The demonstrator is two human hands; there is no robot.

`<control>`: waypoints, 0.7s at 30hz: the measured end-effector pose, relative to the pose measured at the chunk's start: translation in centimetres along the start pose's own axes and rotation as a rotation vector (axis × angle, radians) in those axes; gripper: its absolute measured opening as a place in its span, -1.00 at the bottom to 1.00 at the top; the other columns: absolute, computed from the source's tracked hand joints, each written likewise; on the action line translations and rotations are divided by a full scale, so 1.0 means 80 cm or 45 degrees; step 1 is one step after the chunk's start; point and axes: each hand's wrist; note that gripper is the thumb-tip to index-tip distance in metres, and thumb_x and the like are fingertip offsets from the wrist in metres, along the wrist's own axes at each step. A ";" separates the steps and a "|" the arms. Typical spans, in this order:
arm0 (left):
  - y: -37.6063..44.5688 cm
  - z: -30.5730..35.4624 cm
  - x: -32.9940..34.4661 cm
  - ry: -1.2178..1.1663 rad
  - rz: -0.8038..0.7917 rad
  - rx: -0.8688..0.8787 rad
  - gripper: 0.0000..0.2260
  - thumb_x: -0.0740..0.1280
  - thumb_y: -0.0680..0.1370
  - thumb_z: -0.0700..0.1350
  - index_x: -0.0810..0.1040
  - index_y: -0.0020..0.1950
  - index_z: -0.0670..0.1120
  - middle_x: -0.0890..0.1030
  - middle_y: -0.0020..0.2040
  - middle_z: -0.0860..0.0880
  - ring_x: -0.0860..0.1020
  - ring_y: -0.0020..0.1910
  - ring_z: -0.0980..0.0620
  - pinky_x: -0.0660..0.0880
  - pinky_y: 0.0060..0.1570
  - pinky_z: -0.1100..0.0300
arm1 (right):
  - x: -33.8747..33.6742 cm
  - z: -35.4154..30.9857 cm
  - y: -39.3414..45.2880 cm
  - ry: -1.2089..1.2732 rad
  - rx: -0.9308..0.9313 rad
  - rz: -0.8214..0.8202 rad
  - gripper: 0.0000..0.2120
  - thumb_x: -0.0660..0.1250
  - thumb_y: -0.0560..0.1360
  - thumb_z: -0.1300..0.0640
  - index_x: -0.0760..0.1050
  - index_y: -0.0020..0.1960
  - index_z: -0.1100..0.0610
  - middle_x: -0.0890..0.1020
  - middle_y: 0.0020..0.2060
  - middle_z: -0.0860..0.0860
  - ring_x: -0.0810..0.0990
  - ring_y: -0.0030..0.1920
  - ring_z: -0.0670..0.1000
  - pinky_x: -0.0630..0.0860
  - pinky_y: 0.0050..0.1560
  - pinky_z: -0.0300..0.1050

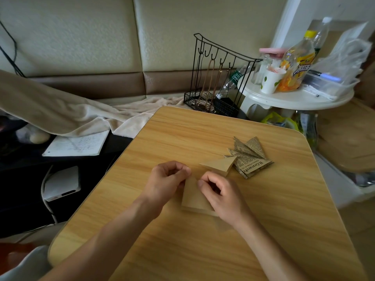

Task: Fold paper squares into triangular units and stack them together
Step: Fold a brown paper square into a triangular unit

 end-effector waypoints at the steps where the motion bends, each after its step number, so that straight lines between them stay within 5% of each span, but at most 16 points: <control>1: 0.003 0.001 -0.003 -0.016 0.038 0.008 -0.89 0.43 0.59 -0.17 0.69 -0.11 -0.16 0.68 -0.25 -0.03 0.62 -0.26 0.12 0.55 -0.23 0.33 | 0.000 0.001 0.000 0.001 0.002 -0.005 -0.78 0.29 0.61 0.03 0.50 -0.20 0.05 0.51 -0.37 -0.03 0.47 -0.33 0.03 0.40 -0.29 0.03; 12: 0.016 0.008 -0.022 -0.168 0.242 -0.028 -0.90 0.45 0.59 -0.14 0.69 -0.08 -0.16 0.69 -0.19 -0.07 0.66 -0.17 0.03 0.62 -0.15 0.26 | -0.001 0.003 -0.002 0.000 0.021 0.003 -0.78 0.25 0.60 -0.01 0.47 -0.20 0.02 0.49 -0.38 -0.07 0.44 -0.35 -0.01 0.40 -0.29 0.00; 17: 0.008 0.000 -0.015 -0.084 0.047 -0.147 -0.71 0.47 0.55 0.05 0.71 0.02 -0.19 0.72 -0.05 -0.21 0.68 -0.07 -0.10 0.63 0.04 0.00 | -0.001 0.006 0.000 -0.062 -0.006 0.084 -0.77 0.25 0.64 0.04 0.43 -0.20 0.01 0.47 -0.35 -0.11 0.45 -0.32 -0.03 0.42 -0.25 0.03; 21: 0.001 0.001 -0.010 -0.073 -0.098 -0.193 -0.75 0.55 0.47 -0.01 0.74 0.02 -0.17 0.76 -0.06 -0.09 0.74 -0.06 0.01 0.65 -0.12 0.23 | 0.001 0.008 0.001 -0.099 -0.015 0.144 -0.74 0.29 0.66 0.12 0.43 -0.20 0.02 0.46 -0.34 -0.15 0.45 -0.30 -0.05 0.40 -0.26 -0.08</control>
Point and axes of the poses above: each hand's wrist, its own y-axis towards the middle knuckle, its own x-axis out of the palm, z = x × y
